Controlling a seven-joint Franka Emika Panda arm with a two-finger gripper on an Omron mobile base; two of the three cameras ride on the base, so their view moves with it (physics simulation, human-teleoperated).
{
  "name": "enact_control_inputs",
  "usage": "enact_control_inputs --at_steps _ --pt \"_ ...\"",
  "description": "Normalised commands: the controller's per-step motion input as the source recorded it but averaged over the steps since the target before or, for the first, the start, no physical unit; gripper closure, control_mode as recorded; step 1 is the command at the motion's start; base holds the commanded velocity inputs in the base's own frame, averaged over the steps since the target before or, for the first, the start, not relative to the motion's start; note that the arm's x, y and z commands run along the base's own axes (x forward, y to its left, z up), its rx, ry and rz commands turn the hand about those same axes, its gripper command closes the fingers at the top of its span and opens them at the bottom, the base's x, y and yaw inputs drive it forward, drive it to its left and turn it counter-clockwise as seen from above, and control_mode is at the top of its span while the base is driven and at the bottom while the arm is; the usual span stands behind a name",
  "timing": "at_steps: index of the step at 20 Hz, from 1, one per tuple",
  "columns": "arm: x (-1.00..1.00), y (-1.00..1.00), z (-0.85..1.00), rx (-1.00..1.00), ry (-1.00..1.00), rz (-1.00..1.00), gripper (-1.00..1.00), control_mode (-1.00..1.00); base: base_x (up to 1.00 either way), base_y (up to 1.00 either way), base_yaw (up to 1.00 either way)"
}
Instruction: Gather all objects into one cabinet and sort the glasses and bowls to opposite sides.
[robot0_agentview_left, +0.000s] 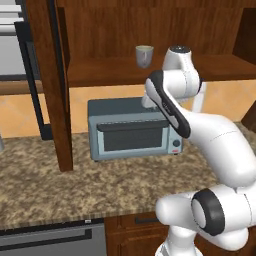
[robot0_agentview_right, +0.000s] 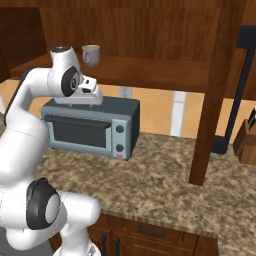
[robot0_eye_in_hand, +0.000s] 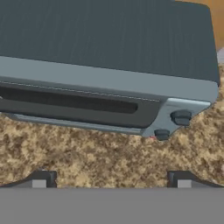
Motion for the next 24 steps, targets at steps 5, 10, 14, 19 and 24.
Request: enact_control_inputs --at_steps 5,10,14,19,24 --pt "-0.71 0.0 0.31 0.0 -0.14 0.0 -1.0 -1.0 0.0 0.0 0.0" --pt "-0.06 0.0 0.63 0.0 -0.02 0.0 -1.0 -1.0 0.0 0.0 0.0" --pt "0.24 0.0 0.88 0.06 0.0 0.0 -1.0 -1.0 0.0 0.0 0.0" --pt "0.32 0.0 0.74 0.05 0.0 -0.01 -1.0 -1.0 0.0 0.0 0.0" --pt "0.39 0.1 0.4 0.0 0.0 -0.03 -1.0 -1.0 0.0 0.0 0.0"
